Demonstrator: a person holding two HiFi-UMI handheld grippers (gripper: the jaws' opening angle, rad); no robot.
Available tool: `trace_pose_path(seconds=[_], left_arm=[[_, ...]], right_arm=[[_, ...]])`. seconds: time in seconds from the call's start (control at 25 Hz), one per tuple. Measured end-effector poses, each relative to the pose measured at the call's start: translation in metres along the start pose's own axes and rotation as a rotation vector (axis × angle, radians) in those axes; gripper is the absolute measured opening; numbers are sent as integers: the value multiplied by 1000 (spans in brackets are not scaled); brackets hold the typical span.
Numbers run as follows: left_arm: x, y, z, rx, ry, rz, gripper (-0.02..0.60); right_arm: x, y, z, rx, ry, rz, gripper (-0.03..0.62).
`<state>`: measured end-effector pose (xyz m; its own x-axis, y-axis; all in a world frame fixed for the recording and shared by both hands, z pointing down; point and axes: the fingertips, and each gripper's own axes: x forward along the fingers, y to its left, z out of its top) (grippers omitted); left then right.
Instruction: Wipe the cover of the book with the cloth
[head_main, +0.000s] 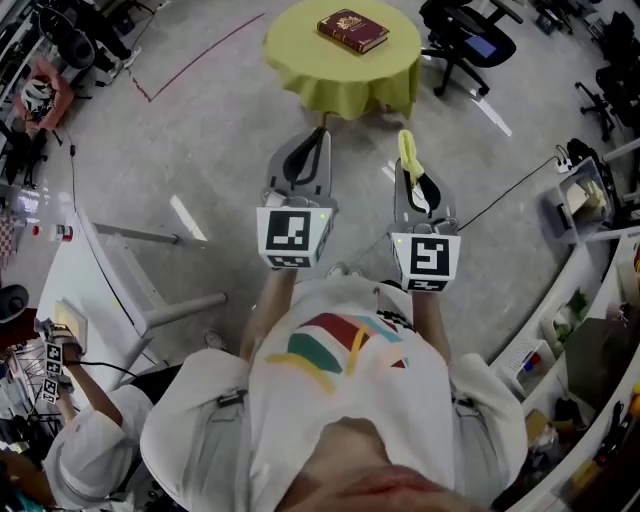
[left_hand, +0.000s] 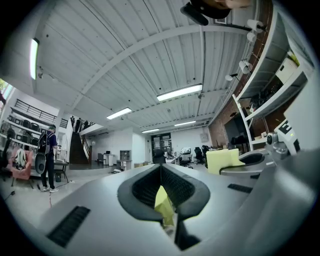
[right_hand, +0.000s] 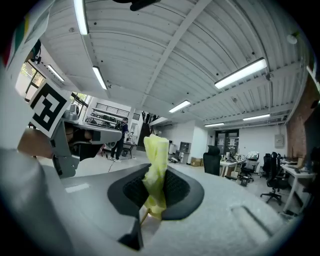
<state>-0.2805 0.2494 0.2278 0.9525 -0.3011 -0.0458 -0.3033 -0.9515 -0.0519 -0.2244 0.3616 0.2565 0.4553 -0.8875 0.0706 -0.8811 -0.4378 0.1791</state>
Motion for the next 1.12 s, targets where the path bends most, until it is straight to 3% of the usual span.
trace_pose_path(seconds=[0.72,1.12], left_arm=[[44,-15,-12,6,6,19,18],[78,5,-19,10,8,56,18]], right_arm=[[14,-38,-31,-44,34,7,28],[37,-70,-45,-35,64,-22,28]])
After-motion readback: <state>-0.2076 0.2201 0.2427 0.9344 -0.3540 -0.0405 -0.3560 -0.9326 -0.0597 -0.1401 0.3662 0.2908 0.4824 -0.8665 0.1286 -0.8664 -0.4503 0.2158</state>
